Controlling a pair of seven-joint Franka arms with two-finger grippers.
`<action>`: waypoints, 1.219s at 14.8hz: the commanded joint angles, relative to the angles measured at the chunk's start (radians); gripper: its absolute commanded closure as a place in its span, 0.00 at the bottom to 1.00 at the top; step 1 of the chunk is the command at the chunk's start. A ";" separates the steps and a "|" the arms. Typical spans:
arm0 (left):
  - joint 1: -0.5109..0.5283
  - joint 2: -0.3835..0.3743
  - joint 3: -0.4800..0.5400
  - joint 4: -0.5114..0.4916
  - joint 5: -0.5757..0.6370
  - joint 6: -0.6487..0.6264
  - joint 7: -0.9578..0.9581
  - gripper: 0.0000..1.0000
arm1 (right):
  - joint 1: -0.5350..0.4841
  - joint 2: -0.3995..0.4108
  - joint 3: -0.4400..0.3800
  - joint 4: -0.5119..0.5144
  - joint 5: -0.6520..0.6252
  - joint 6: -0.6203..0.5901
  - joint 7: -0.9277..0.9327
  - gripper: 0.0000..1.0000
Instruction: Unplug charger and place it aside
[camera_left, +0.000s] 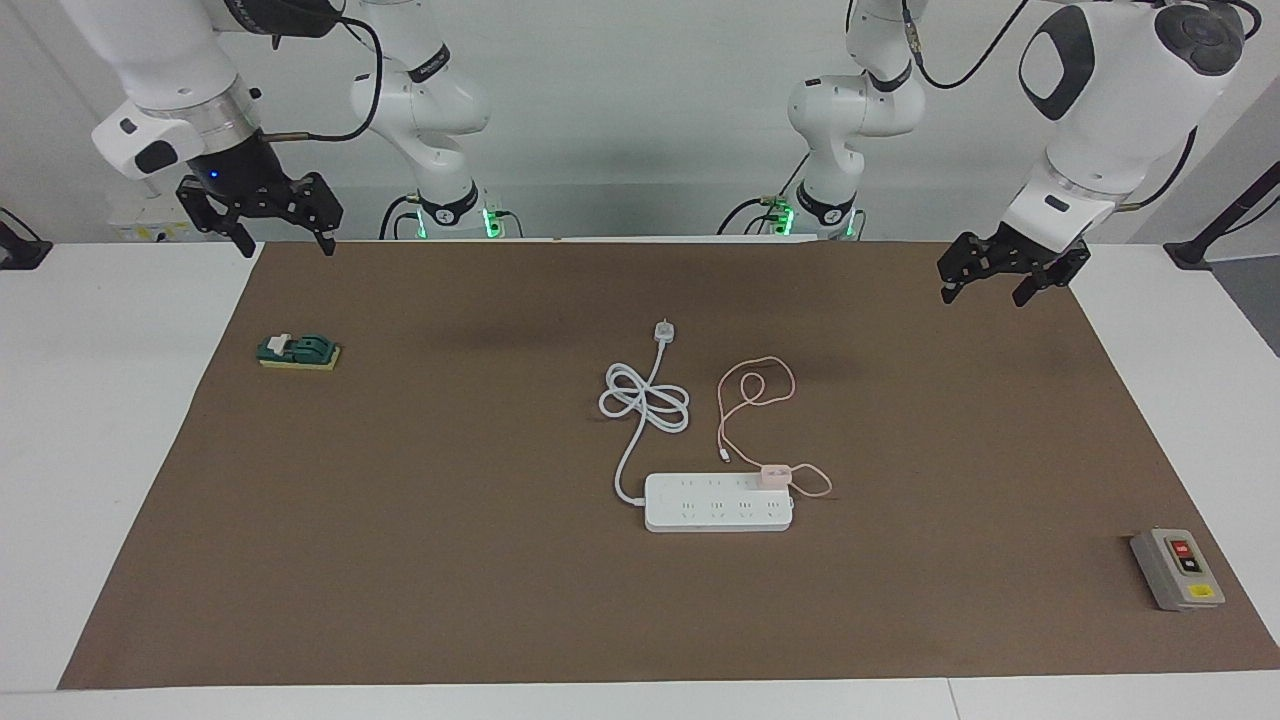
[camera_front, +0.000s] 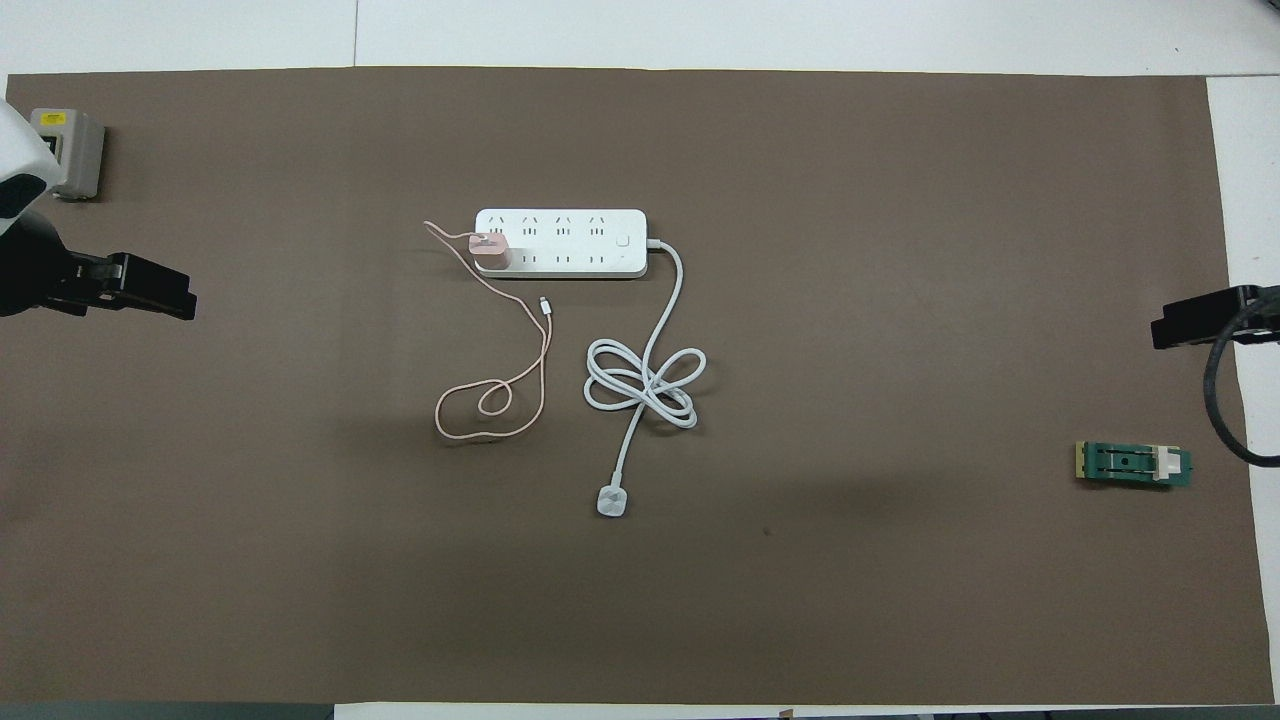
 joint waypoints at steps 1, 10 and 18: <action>0.006 -0.019 -0.002 -0.017 -0.009 0.018 -0.007 0.00 | -0.019 -0.020 0.007 -0.023 0.015 0.017 -0.023 0.00; 0.006 -0.015 -0.003 -0.020 -0.027 0.063 -0.057 0.00 | -0.019 -0.020 0.007 -0.023 0.015 0.017 -0.025 0.00; -0.023 0.013 -0.009 -0.019 -0.096 0.173 -0.636 0.00 | -0.019 -0.020 0.007 -0.022 0.015 0.017 -0.025 0.00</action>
